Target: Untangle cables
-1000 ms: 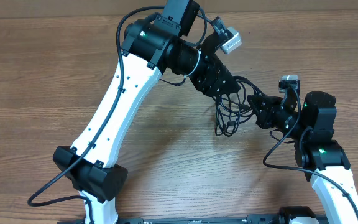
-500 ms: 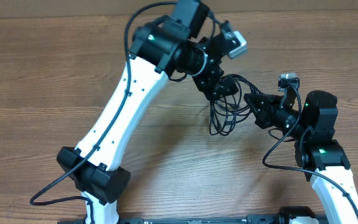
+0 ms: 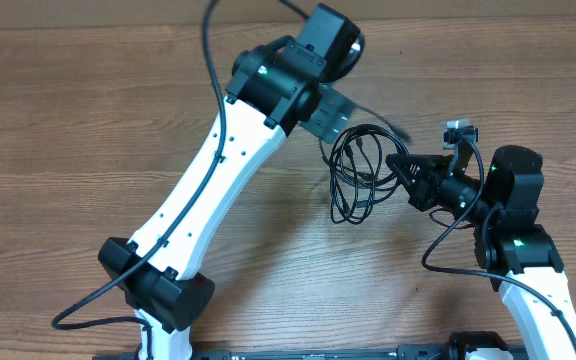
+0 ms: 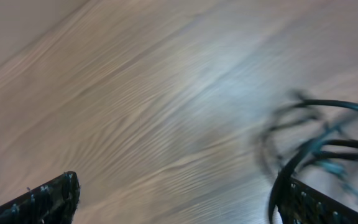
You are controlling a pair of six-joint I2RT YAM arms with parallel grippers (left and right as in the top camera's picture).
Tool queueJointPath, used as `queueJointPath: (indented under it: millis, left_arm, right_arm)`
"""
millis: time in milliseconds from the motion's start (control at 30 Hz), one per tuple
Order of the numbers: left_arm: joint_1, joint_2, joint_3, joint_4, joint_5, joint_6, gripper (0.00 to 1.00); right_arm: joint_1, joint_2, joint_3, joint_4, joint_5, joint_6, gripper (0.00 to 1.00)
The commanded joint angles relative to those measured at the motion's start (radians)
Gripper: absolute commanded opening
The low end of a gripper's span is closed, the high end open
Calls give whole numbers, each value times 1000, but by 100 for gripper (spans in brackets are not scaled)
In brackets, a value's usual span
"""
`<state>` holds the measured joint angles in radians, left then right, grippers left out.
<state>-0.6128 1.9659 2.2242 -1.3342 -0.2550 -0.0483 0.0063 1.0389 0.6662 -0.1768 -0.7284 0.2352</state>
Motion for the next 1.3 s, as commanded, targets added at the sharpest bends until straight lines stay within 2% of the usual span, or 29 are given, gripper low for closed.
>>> queueJointPath:
  millis: [0, 100, 267, 500, 667, 867, 1033, 1267]
  left_arm:
    - [44, 11, 3, -43, -188, -208, 100]
    - [71, 11, 3, -53, -80, -211, 100]
    - [76, 11, 3, -44, 91, -69, 100]
    - [46, 11, 3, -27, 386, 352, 100]
    - [21, 11, 3, -29, 458, 494, 100]
    - [2, 11, 3, -24, 486, 603, 100]
    - [2, 11, 3, -14, 497, 603, 100]
    - [2, 11, 3, 0, 603, 603, 100]
  right_arm:
    - [-2, -5, 5, 11, -25, 5, 4]
    - [-2, -5, 5, 11, -25, 5, 4]
    - [-2, -5, 5, 12, -25, 4, 4]
    - [-2, -5, 5, 14, -26, 5, 4]
    - [-2, -5, 5, 15, -26, 4, 4]
    - [-2, -5, 5, 40, -83, 5, 4]
    - [-2, -5, 5, 101, -202, 5, 4]
    - [-2, -5, 5, 175, -344, 12, 4]
